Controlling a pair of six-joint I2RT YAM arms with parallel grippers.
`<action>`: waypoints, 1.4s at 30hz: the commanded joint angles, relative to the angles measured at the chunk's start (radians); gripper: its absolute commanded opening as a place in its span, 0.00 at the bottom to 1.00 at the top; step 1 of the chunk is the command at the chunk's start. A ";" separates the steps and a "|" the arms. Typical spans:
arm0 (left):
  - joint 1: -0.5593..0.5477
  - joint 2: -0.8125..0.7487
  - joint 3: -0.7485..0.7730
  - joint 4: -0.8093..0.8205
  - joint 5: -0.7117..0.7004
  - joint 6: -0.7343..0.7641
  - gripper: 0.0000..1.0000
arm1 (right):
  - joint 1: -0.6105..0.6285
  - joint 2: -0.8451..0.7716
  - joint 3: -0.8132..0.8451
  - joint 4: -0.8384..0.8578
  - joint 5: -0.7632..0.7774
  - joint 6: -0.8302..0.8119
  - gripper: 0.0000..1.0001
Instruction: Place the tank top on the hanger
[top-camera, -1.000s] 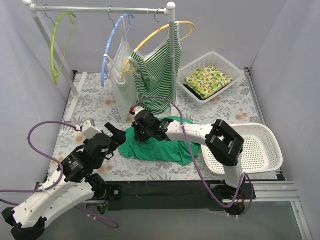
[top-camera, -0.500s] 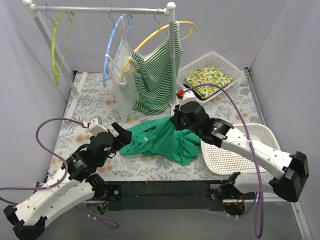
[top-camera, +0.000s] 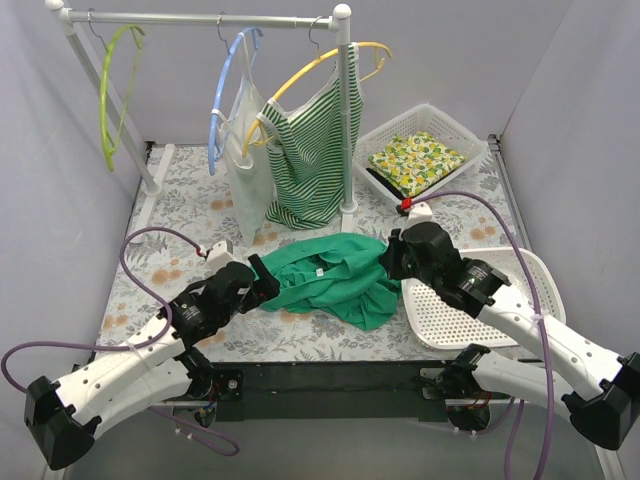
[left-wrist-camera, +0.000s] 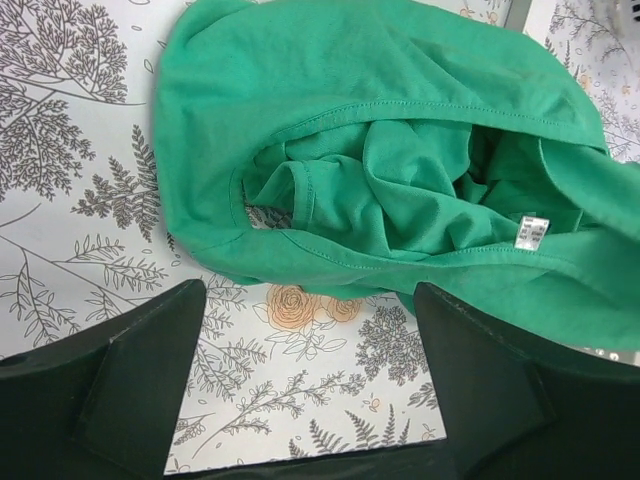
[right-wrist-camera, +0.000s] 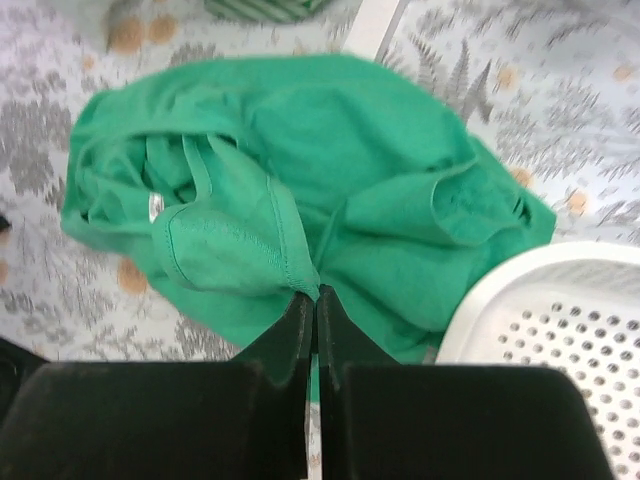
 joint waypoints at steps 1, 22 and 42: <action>0.004 0.063 -0.011 0.045 0.005 -0.032 0.81 | -0.004 -0.066 -0.138 0.016 -0.193 0.075 0.01; 0.049 0.244 -0.086 0.083 -0.030 -0.204 0.57 | -0.004 -0.325 -0.192 -0.199 -0.154 0.130 0.01; 0.070 0.142 0.147 0.091 -0.053 0.140 0.00 | -0.004 -0.210 0.147 -0.144 0.055 0.020 0.01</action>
